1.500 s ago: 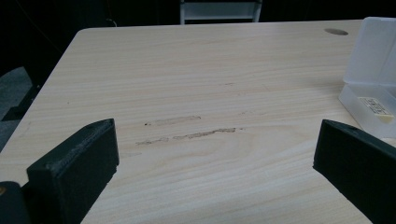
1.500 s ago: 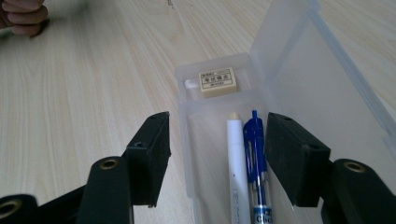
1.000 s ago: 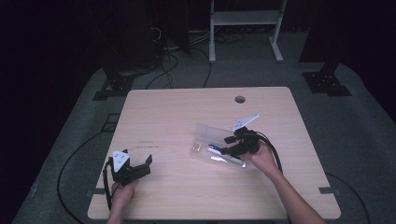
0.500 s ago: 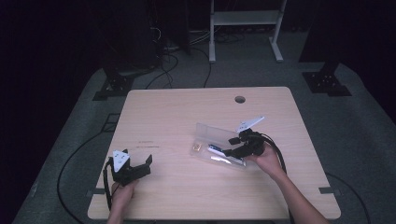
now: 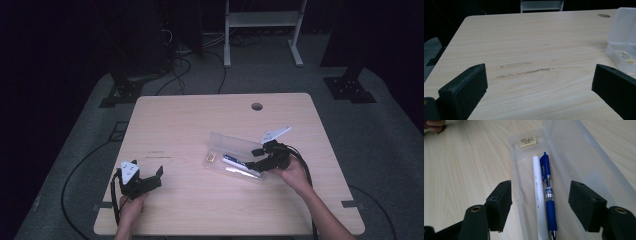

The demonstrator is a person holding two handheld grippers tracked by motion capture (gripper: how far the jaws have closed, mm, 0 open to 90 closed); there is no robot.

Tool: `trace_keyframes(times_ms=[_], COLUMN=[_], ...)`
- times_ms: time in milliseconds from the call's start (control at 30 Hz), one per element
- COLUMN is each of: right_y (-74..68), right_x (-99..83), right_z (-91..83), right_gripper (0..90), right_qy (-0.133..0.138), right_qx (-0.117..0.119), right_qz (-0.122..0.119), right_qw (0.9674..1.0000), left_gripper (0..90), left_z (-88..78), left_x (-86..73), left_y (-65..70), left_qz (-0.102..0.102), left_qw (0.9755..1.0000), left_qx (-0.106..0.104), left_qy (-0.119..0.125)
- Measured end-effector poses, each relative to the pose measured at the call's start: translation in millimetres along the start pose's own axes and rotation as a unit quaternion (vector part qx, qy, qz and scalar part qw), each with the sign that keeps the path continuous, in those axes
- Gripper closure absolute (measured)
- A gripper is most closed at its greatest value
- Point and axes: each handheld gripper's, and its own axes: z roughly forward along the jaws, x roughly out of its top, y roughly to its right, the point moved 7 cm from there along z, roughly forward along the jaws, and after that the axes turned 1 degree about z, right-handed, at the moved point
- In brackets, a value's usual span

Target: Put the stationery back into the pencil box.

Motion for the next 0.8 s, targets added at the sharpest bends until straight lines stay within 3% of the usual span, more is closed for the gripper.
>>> trace_keyframes(times_ms=[800], right_y=[4.1], right_x=[-27.2], right_z=[-14.4], right_gripper=[34.3], right_qy=[0.003], right_qx=[-0.006], right_qz=[0.015], right_qw=[0.9999], left_gripper=[0.0], left_z=[0.3], left_x=[-0.2], left_y=[1.2], left_qz=[0.006], left_qw=[1.0], left_qx=[0.0], left_qy=[-0.002])
